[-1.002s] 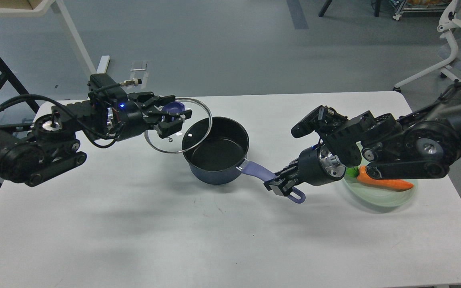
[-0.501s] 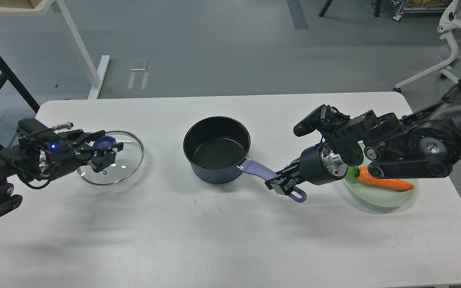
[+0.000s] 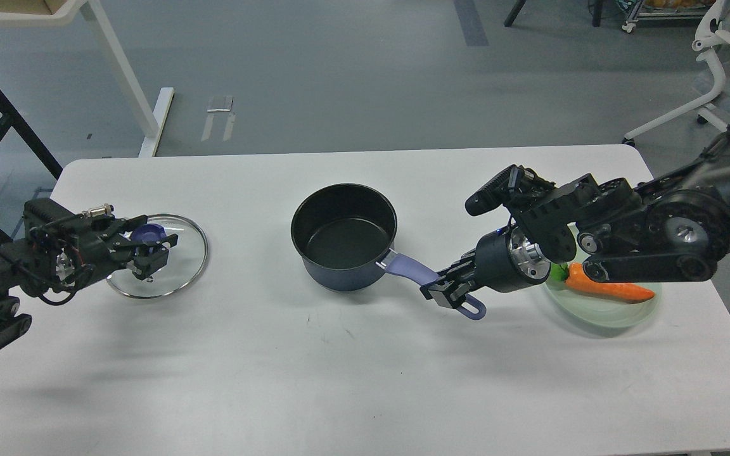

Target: Open pot lid

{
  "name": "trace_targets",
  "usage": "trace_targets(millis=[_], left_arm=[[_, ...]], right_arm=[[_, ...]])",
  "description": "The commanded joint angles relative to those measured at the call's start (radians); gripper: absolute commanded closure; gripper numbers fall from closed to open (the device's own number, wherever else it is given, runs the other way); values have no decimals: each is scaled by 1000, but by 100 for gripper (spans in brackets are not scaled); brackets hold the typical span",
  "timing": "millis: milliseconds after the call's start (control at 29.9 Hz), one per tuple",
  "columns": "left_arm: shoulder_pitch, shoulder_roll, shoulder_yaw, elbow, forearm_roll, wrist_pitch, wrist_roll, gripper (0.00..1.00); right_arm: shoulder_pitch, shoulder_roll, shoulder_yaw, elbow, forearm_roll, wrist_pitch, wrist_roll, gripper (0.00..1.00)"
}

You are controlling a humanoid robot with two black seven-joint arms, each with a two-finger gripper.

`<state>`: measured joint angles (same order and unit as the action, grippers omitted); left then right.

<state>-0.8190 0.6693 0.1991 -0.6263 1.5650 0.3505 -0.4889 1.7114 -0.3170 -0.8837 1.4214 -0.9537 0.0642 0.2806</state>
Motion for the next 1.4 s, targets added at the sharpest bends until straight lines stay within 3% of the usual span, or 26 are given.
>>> trace_targets(millis=[0,67,167,434,635,969,1036,1370], left_arm=[[0,0,0,0,0,-1,0,46],[0,-2,0,0,-3,-1,0,32],[0,-2,0,0,-17,1,0,25],[-12,0,-7,0,-161,-2,0,14],[-37,-2,-17,-1,-383,1,0,1],[-115,-23,-18,-3,-661,-8,0,1],[-146,-42,-18,-3,-752,-10,0,1],[-198,-154,-26,-1,-1201,-15,0,1]], right_arm=[[1,3,0,-2,0,0,0,70],[1,4,0,-1,0,0,0,70],[1,3,2,-2,0,0,0,70],[-1,-2,0,-2,0,0,0,66],[1,-2,2,-2,0,0,0,52],[-1,-34,50,-27,7,-1,0,18],[-6,-74,124,-70,18,-3,0,6],[-203,-270,572,-225,136,-14,3,2]])
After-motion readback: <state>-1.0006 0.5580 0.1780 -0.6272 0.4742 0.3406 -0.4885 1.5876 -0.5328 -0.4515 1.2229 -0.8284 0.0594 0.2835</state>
